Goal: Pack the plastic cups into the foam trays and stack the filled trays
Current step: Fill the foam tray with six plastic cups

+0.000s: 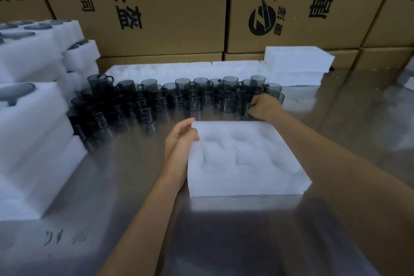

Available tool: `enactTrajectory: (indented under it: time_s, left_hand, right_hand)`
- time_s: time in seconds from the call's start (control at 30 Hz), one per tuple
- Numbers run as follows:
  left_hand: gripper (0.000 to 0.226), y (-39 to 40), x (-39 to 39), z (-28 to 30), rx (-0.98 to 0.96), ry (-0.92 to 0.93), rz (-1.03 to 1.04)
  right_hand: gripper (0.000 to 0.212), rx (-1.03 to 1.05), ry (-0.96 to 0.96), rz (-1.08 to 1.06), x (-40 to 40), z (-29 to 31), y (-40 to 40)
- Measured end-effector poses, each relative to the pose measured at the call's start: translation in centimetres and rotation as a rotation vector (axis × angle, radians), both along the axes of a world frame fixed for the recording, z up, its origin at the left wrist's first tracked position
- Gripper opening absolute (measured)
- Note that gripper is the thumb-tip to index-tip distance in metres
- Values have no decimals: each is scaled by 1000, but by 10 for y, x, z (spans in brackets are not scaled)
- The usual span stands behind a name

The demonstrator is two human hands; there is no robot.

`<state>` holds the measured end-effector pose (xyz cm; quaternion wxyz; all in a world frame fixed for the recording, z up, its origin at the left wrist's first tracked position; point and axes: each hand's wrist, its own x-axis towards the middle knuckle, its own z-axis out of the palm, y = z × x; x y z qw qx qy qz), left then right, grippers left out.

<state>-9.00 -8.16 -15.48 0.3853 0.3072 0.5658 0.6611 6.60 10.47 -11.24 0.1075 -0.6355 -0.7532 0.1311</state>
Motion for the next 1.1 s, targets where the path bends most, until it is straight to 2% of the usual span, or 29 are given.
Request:
enactTrajectory:
  time_s: [0.1, 0.17, 0.27, 0.33, 0.4, 0.47, 0.53, 0.7, 0.77, 0.83, 0.9, 1.1]
  left_hand:
    - [42, -4, 3, 5, 8, -11, -9]
    - [48, -8, 5, 10, -6, -20, -13]
    - [48, -17, 7, 13, -20, -9, -43]
    - [46, -25, 8, 13, -21, 10, -63]
    - [43, -33, 9, 12, 3, 62, -62]
    - [41, -40, 8, 11, 51, 170, -44]
    - [49, -45, 2, 11, 104, 302, -61]
    - [55, -62, -10, 25, 229, 549, -160]
    - [57, -64, -8, 30, 239, 633, -191]
    - [60, -64, -4, 33, 243, 699, -200]
    - [63, -64, -2, 32, 239, 761, -191]
    - [60, -57, 10, 25, 228, 787, -62]
  right_hand:
    - [22, 43, -12, 35, 2, 9, -17]
    - [12, 102, 76, 48, 6, 16, -33]
    - [14, 220, 367, 123, 9, 23, -65]
    - [22, 222, 630, 245, 8, 23, -96]
    - [27, 209, 779, 357, 6, 16, -129]
    - [22, 242, 794, 460, 4, 7, -153]
    - [17, 290, 704, 551, 2, 0, -167]
    - [35, 383, 652, 618, 10, -3, -187]
    - [52, 335, 657, 609, 12, -6, -190]
    - [70, 270, 685, 604, 14, -9, -191]
    - [79, 208, 714, 589, 15, -10, -189]
    - [74, 121, 824, 566, 18, -10, -184]
